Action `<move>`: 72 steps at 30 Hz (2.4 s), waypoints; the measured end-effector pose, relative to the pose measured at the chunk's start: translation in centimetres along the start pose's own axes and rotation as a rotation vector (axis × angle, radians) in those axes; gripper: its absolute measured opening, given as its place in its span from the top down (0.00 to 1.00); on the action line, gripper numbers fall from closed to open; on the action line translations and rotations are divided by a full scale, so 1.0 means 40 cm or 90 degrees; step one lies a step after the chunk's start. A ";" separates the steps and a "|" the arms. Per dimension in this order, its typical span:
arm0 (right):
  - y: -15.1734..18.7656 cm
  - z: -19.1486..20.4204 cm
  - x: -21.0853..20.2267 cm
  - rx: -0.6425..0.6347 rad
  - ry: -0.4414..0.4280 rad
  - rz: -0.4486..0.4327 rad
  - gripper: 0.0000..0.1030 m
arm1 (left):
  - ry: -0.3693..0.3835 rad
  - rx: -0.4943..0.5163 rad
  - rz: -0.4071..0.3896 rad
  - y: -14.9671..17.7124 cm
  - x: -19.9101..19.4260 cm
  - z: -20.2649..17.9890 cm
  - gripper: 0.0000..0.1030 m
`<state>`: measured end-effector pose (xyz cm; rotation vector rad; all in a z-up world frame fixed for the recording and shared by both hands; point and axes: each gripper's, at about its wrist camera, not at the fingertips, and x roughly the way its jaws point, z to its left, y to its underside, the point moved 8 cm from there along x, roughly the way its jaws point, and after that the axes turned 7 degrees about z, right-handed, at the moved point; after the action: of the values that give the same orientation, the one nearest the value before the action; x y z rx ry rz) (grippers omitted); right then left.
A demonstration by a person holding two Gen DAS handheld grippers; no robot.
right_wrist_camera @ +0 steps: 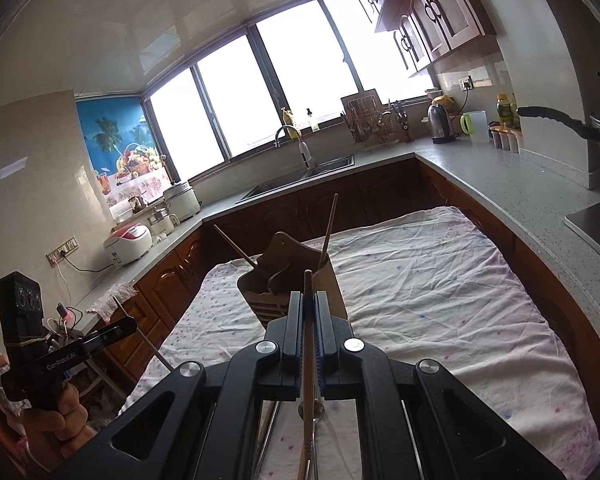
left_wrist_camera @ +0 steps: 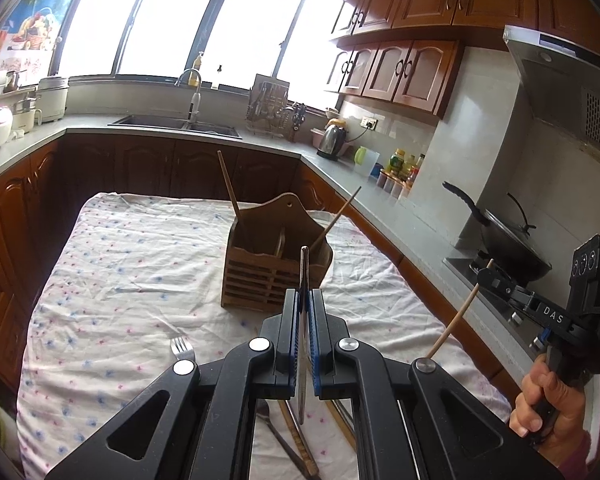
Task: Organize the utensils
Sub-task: 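Raise the left tool's metal chopstick over the holder while the right tool carries its chopstick there, then open the left tool into the holder while the right tool releases its chopstick there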
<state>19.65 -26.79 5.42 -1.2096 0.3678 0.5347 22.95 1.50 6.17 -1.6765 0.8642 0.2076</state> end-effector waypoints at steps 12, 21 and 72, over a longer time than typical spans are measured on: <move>-0.101 0.030 0.050 -0.015 -0.010 -0.039 0.95 | -0.013 -0.001 -0.041 -0.084 0.015 0.040 0.97; -0.245 0.056 0.097 -0.019 -0.018 -0.092 0.95 | -0.028 0.014 -0.092 -0.186 0.042 0.063 0.97; -0.184 -0.061 0.430 0.050 0.013 -0.040 0.49 | -0.082 -0.067 -0.038 -0.260 0.558 0.266 0.68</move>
<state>37.99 -27.69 1.13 -1.1481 0.3644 0.4497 48.63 2.03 -1.51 -1.7637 0.7161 0.3202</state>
